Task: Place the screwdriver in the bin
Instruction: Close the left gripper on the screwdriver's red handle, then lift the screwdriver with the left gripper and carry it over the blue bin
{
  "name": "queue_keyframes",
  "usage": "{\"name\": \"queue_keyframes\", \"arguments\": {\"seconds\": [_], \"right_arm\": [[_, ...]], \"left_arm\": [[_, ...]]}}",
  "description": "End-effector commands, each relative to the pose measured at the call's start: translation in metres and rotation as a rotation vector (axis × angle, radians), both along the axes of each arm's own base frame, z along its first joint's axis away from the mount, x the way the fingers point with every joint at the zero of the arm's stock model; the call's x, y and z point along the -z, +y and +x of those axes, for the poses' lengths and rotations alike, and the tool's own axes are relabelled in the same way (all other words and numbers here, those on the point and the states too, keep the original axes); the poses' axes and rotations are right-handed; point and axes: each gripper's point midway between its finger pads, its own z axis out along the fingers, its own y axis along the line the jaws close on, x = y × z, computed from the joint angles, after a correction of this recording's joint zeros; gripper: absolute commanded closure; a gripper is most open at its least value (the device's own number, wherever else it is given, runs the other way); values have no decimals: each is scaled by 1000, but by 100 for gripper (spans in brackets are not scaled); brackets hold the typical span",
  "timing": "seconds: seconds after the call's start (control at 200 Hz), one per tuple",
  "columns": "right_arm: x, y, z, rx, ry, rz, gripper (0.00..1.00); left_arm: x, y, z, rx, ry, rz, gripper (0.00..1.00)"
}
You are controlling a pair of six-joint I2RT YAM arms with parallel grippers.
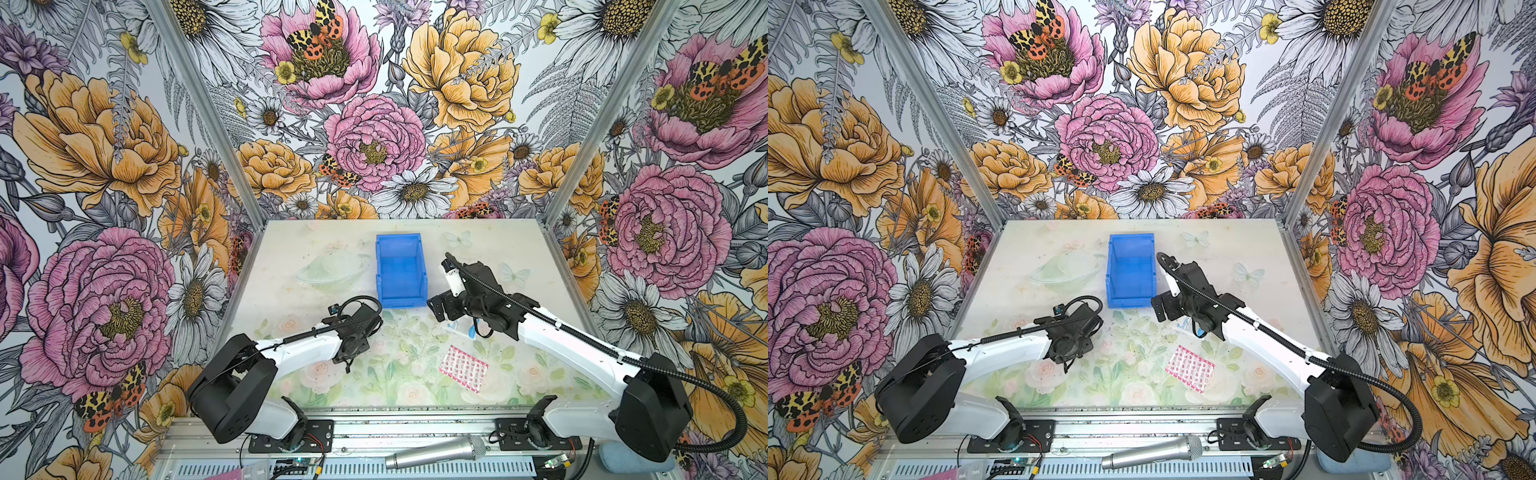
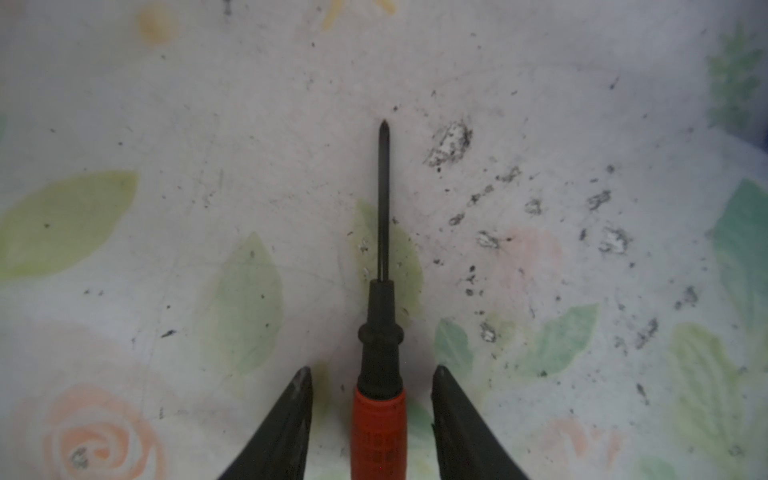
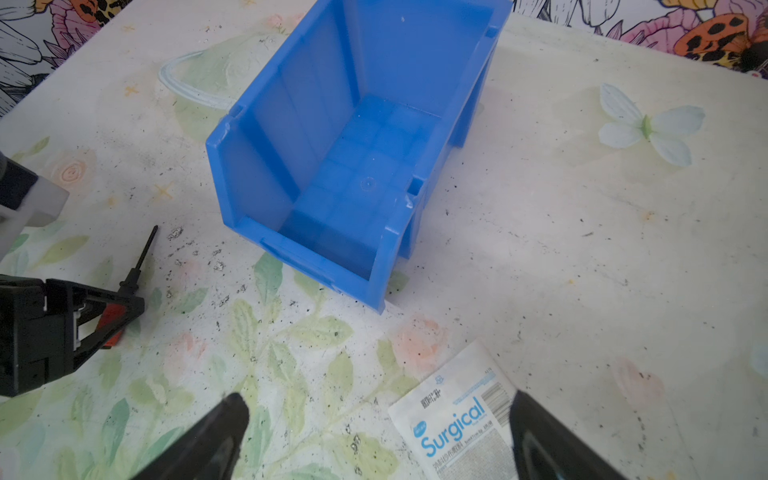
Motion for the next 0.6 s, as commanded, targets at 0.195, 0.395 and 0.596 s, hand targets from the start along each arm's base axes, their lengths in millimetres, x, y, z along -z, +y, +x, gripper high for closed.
{"name": "queue_keyframes", "arguments": {"seconds": [0.195, 0.395, 0.596], "right_arm": [[-21, -2, -3, -2, -62, 17, 1], [-30, -3, -3, 5, -82, 35, 1], [-34, -4, 1, 16, -88, 36, 1]], "left_arm": [[7, -4, -10, 21, 35, 4, 82], [-11, -5, -5, 44, -5, -3, 93], [-37, -3, -2, 42, -96, -69, 93]]}}
